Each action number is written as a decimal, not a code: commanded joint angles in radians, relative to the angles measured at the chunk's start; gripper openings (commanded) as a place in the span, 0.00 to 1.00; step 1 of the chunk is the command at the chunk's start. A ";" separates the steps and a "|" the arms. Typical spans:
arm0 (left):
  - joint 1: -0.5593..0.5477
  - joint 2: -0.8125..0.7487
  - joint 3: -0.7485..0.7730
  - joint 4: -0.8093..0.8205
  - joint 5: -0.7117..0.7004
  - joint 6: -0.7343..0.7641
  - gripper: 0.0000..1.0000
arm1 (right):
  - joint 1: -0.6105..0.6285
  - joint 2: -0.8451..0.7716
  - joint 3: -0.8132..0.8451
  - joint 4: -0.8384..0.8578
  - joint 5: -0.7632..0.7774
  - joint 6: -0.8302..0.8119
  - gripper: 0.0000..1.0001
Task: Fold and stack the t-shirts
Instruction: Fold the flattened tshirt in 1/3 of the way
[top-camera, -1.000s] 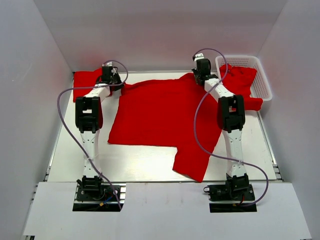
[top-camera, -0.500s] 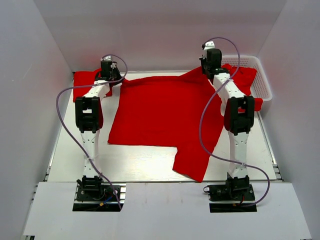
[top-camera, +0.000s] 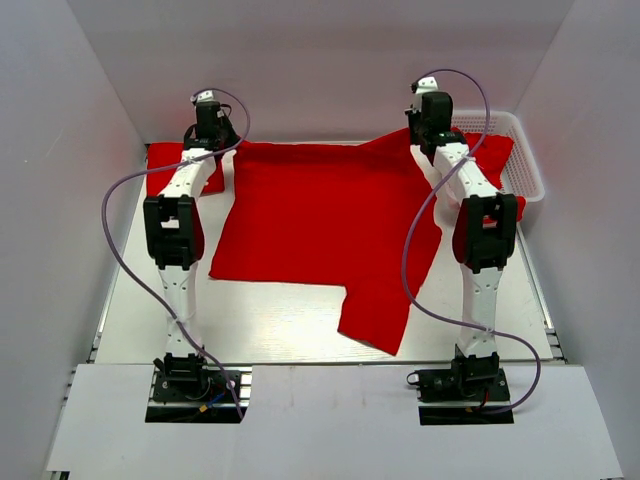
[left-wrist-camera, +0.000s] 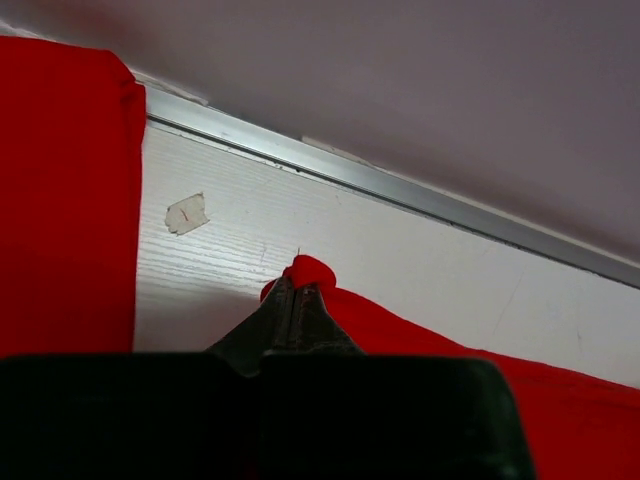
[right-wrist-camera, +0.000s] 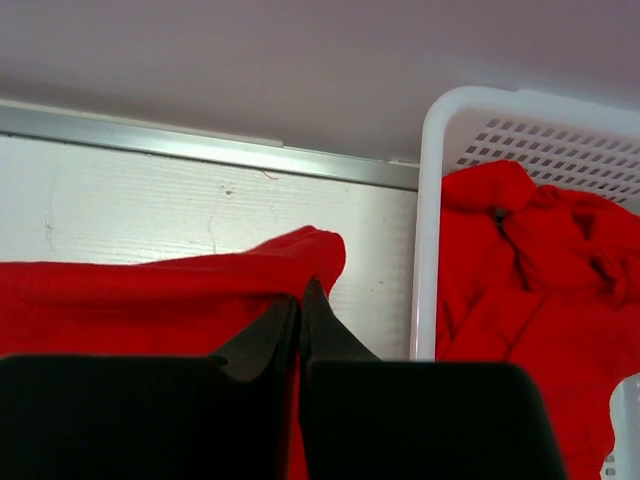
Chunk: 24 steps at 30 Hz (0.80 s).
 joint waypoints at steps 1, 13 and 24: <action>-0.010 -0.103 -0.029 0.004 -0.089 -0.001 0.00 | -0.015 -0.026 0.009 0.014 -0.038 0.008 0.00; -0.010 0.074 0.097 0.058 0.042 -0.025 0.00 | -0.007 -0.019 0.029 -0.105 -0.159 0.010 0.00; -0.010 -0.098 -0.171 -0.013 0.014 -0.004 0.00 | -0.009 -0.303 -0.390 -0.171 -0.260 0.106 0.00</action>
